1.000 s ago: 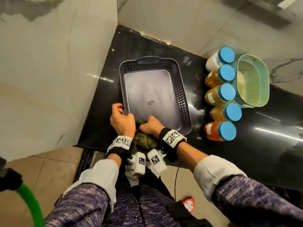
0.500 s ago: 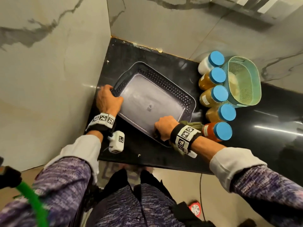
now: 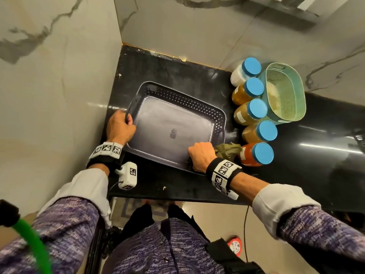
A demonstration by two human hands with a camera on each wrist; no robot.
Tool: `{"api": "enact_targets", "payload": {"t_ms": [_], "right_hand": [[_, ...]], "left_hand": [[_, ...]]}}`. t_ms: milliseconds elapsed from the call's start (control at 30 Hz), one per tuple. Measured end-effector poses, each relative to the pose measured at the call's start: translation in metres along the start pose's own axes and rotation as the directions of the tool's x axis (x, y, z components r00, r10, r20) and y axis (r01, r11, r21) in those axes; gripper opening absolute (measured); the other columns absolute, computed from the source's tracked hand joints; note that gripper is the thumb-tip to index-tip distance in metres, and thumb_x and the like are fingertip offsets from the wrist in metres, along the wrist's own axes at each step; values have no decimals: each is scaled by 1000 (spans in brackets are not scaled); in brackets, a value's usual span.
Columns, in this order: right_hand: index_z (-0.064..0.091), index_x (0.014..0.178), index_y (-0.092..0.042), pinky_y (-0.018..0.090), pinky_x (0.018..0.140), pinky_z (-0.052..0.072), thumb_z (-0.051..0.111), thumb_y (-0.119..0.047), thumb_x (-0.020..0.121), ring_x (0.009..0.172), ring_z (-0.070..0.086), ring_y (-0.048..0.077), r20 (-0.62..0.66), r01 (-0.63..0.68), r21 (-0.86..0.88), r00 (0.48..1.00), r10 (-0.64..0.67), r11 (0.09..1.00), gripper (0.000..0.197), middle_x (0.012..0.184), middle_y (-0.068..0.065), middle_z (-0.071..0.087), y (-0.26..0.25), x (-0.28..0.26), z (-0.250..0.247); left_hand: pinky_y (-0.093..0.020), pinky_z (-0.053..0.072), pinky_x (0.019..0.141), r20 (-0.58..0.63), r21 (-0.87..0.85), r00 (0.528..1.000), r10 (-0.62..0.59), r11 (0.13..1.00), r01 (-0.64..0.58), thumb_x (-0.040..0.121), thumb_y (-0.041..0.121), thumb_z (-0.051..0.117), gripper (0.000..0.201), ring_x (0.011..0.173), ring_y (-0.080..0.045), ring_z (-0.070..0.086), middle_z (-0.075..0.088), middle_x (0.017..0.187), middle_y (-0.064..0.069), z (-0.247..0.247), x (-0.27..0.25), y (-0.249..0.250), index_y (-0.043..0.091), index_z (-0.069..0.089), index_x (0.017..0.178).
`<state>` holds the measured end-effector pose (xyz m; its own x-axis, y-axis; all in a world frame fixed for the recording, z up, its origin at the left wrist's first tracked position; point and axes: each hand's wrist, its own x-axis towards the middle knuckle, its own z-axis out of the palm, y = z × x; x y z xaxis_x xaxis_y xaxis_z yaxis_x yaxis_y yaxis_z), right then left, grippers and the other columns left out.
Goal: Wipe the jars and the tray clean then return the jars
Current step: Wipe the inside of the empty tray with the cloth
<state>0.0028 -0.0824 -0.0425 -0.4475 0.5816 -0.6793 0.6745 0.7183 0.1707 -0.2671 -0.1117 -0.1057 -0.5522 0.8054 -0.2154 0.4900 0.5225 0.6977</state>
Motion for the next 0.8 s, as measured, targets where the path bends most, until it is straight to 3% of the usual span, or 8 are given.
{"api": "enact_targets", "payload": {"t_ms": [133,267,367,567,700,800], "right_hand": [[73,105,-14,35,72,42,55,-4,94,106,71,37,-41,-49,-15,998,48,999,24,111,11,74,10,2,1],[74,106,-14,35,78,53,59,-9,93,107,72,34,-36,-128,9,991,129,992,20,112,9,75,19,4,-4],[73,112,-9,40,88,58,63,-15,93,111,71,36,9,-226,133,974,227,965,23,117,13,74,18,3,-3],[67,116,0,45,93,57,70,-20,88,115,67,44,83,-356,496,927,365,792,34,121,23,70,-6,-2,1],[65,110,0,43,89,57,71,-20,88,112,65,44,82,-301,687,937,341,661,30,117,24,69,-39,8,-15],[58,94,-3,41,75,53,71,-18,87,104,65,44,79,-224,766,963,258,602,20,99,19,63,-69,19,-29]], "left_hand": [[-33,38,67,68,-63,998,18,998,-14,72,-11,59,26,72,-34,55,55,79,-15,-2,-24,-23,13,51,66],[-32,37,62,-132,-113,991,-10,994,-5,63,-11,58,23,66,-33,54,56,76,-14,7,-40,-29,11,51,61],[-35,38,62,-246,-175,967,-63,984,20,65,-9,56,19,66,-36,54,58,78,-17,14,-44,-26,9,53,60],[-32,28,61,-311,-195,948,-71,981,9,64,-8,49,17,63,-34,48,54,77,-18,19,-46,-25,8,48,58],[-35,30,59,-309,-175,950,-43,985,-12,64,-2,47,12,61,-32,46,53,75,-15,21,-44,-29,7,49,57],[-33,30,60,-285,-154,957,-46,988,2,66,-8,51,15,63,-32,48,54,76,-15,20,-44,-25,5,49,58]]}}
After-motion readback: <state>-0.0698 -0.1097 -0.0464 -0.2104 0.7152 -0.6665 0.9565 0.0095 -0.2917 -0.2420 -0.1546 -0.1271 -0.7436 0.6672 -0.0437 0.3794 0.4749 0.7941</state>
